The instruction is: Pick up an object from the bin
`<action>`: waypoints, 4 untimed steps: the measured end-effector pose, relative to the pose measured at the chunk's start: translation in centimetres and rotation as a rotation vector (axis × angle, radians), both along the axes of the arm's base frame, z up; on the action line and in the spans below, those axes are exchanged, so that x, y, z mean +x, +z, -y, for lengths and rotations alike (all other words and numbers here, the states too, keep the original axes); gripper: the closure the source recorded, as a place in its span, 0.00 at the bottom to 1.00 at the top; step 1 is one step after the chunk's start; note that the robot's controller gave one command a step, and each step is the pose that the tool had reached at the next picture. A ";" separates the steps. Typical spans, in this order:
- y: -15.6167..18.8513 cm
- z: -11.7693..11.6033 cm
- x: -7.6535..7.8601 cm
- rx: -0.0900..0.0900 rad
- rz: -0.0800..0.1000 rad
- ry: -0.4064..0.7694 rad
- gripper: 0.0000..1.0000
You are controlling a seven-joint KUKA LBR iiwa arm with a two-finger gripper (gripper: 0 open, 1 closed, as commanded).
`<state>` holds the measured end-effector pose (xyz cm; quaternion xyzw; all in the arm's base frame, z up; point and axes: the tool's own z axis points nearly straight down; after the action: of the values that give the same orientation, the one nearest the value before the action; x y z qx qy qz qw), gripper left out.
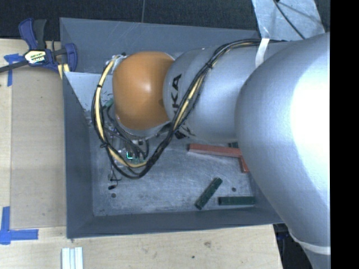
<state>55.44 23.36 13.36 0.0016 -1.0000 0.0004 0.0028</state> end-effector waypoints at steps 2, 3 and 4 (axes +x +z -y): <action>5.1 18.3 6.0 0.001 0.007 0.163 0.00; -5.0 24.8 4.3 0.000 0.000 0.133 0.00; -6.3 28.7 5.3 0.000 0.013 0.101 0.00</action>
Offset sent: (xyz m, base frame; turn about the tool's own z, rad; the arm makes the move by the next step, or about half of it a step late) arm 0.0425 -0.0600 0.0635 -0.2426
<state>60.70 -5.34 7.05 0.0519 -0.9986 0.0004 -0.0035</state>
